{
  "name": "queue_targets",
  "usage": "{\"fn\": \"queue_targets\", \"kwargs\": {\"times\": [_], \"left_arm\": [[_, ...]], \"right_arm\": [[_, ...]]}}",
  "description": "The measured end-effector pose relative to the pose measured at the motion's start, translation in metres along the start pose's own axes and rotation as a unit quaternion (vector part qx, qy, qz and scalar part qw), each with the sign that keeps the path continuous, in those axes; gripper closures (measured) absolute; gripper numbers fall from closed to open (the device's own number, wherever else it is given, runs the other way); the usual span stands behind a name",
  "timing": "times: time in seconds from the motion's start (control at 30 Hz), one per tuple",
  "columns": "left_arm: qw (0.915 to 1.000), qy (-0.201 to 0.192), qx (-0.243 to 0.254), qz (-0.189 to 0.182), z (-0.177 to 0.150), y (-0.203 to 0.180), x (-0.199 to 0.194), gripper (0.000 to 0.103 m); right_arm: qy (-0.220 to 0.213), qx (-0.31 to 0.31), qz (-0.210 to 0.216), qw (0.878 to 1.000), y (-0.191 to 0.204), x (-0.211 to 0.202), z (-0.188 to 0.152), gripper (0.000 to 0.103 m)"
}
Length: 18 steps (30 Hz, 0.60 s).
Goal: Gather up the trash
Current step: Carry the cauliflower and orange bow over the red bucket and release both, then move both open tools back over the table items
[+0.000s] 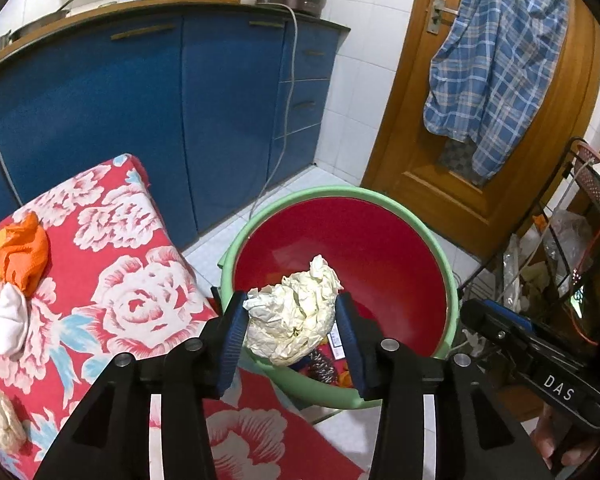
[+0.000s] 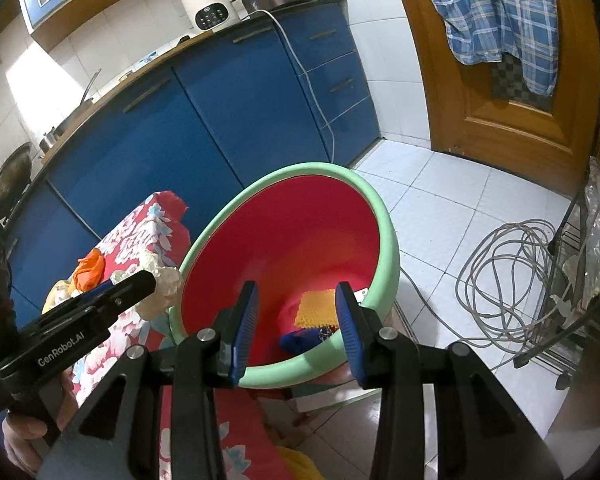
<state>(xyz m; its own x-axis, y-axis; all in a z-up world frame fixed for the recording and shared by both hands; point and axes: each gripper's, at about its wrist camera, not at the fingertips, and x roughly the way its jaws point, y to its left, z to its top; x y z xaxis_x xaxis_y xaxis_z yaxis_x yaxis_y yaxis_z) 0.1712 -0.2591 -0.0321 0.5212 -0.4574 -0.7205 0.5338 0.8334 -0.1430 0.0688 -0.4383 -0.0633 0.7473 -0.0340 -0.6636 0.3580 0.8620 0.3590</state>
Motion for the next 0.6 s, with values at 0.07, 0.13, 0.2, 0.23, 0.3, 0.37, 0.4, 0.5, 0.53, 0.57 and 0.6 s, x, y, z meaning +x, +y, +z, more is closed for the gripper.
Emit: {"fn": "queue_targets", "kwargs": {"times": [0.07, 0.13, 0.2, 0.23, 0.3, 0.37, 0.4, 0.5, 0.53, 0.57, 0.6], "left_arm": [[1.0000, -0.002, -0.002, -0.005, 0.000, 0.001, -0.003, 0.055], [0.9999, -0.008, -0.001, -0.009, 0.002, 0.000, -0.006, 0.048], [0.9999, -0.015, 0.003, -0.008, 0.003, -0.002, -0.009, 0.045], [0.9998, -0.017, 0.005, -0.007, 0.003, -0.003, -0.010, 0.045], [0.9998, -0.018, 0.006, -0.007, 0.004, -0.003, -0.013, 0.045], [0.9998, -0.019, 0.005, -0.007, 0.004, -0.003, -0.015, 0.045], [0.9998, -0.019, 0.004, -0.007, 0.003, -0.002, -0.017, 0.045], [0.9998, -0.021, 0.001, -0.003, 0.002, 0.001, -0.022, 0.045], [0.9997, -0.023, -0.001, -0.001, 0.002, 0.002, -0.024, 0.045], [0.9997, -0.024, -0.002, 0.002, 0.001, 0.004, -0.027, 0.045], [0.9997, -0.025, -0.005, 0.005, 0.000, 0.006, -0.030, 0.045]], "right_arm": [[0.000, 0.000, 0.001, 1.000, 0.001, -0.001, -0.001, 0.061], [-0.001, -0.001, 0.003, 1.000, 0.000, -0.003, -0.001, 0.061], [-0.004, -0.001, 0.003, 1.000, 0.001, -0.004, -0.001, 0.061], [-0.005, -0.002, 0.003, 1.000, 0.001, -0.005, -0.001, 0.061], [-0.006, -0.002, 0.003, 1.000, 0.001, -0.007, 0.000, 0.061], [-0.008, -0.002, 0.004, 1.000, 0.002, -0.009, -0.001, 0.061], [-0.009, -0.003, 0.004, 1.000, 0.002, -0.010, -0.001, 0.061], [-0.010, -0.004, 0.008, 1.000, 0.003, -0.013, -0.002, 0.061], [-0.010, -0.005, 0.009, 1.000, 0.004, -0.015, -0.002, 0.061], [-0.010, -0.006, 0.011, 1.000, 0.006, -0.016, -0.003, 0.061], [-0.009, -0.007, 0.012, 1.000, 0.007, -0.016, -0.003, 0.061]]}}
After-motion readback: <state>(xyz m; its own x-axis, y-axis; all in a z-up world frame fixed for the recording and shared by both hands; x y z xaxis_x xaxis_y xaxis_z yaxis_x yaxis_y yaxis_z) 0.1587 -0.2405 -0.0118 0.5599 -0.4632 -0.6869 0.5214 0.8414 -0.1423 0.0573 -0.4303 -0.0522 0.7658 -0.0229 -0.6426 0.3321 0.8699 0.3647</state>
